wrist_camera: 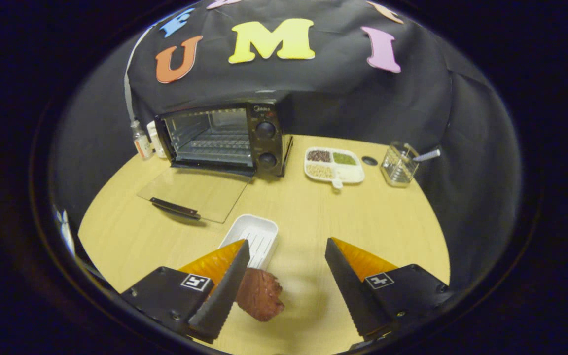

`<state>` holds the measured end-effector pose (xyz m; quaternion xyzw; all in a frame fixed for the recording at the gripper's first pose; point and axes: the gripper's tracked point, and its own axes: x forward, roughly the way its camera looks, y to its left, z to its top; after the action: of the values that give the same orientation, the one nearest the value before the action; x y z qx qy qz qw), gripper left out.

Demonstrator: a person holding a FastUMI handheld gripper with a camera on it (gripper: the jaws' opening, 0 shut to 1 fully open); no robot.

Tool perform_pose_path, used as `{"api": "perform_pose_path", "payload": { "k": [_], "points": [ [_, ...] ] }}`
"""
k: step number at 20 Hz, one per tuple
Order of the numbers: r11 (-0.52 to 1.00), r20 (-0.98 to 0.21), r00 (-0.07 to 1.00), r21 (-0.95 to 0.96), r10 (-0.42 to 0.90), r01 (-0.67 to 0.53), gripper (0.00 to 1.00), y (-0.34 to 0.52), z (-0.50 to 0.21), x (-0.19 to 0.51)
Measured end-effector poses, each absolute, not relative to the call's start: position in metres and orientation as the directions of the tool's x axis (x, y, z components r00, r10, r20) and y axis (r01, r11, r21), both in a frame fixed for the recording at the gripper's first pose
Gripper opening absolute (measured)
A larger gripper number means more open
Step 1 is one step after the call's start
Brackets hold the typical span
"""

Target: Open the toaster oven, put the food inside, and close the toaster oven door.

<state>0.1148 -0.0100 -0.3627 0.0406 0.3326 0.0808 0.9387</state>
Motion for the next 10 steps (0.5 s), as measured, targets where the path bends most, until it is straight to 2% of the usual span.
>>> {"api": "perform_pose_path", "payload": {
  "k": [3, 6, 10],
  "points": [
    [0.951, -0.658, 0.69, 0.267, 0.3, -0.158, 0.9, -0.002, -0.383, 0.099],
    [0.891, -0.663, 0.616, 0.427, 0.425, -0.156, 0.76, 0.013, -0.393, 0.085],
    [0.79, -0.617, 0.562, 0.602, 0.551, -0.114, 0.35, 0.022, -0.395, 0.078]
  ]
}}
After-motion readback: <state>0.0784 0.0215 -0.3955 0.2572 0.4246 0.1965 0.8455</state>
